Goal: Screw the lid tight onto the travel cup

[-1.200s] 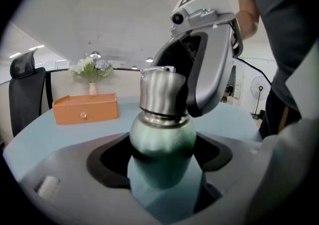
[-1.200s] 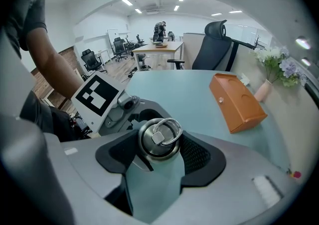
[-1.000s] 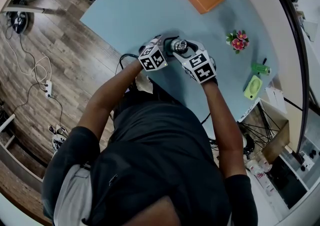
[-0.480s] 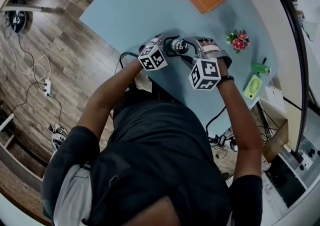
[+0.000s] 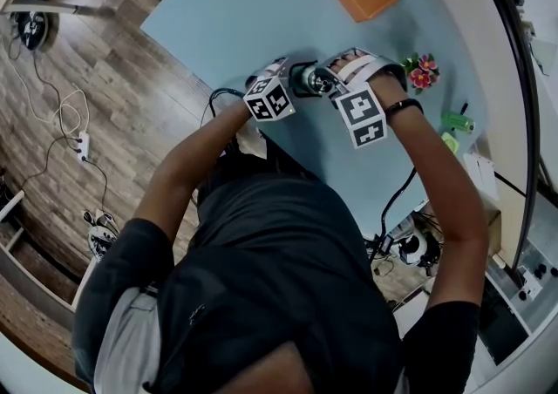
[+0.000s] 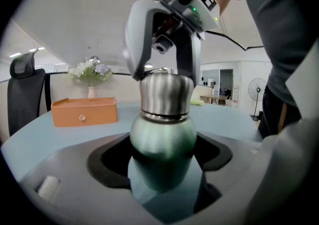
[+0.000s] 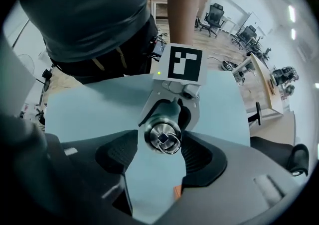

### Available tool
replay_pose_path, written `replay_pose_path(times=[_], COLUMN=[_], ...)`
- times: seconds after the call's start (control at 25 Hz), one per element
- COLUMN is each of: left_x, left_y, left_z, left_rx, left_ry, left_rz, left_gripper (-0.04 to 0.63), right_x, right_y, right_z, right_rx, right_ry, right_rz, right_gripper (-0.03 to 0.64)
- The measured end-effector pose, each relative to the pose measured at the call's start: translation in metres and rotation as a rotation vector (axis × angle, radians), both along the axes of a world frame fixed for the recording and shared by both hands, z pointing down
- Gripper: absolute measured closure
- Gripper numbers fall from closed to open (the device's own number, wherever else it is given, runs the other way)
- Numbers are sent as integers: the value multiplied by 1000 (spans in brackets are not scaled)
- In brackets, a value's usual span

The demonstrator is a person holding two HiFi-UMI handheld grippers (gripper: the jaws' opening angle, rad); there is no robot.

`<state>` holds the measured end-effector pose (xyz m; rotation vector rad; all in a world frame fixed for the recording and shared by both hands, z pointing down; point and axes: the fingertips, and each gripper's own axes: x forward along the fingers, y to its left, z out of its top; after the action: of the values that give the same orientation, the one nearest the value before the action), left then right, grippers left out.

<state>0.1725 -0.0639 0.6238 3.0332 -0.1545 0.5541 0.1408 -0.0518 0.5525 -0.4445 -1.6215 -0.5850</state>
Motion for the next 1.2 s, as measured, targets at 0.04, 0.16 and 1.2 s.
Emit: replay_pose_path(times=[0.04, 0.16, 1.2], left_x=[0, 0, -1], left_y=[0, 0, -1], left_z=[0, 0, 0], left_rx=[0, 0, 4], left_ry=[0, -1, 1], left_rz=[0, -1, -28], left_gripper=[176, 176, 176], right_x=[-1, -4, 2], right_y=[-1, -3, -15], right_z=[1, 2, 0], right_rx=[11, 11, 82], right_ry=[-9, -45, -584], right_rz=[-10, 4, 1586], right_gripper=[352, 387, 391])
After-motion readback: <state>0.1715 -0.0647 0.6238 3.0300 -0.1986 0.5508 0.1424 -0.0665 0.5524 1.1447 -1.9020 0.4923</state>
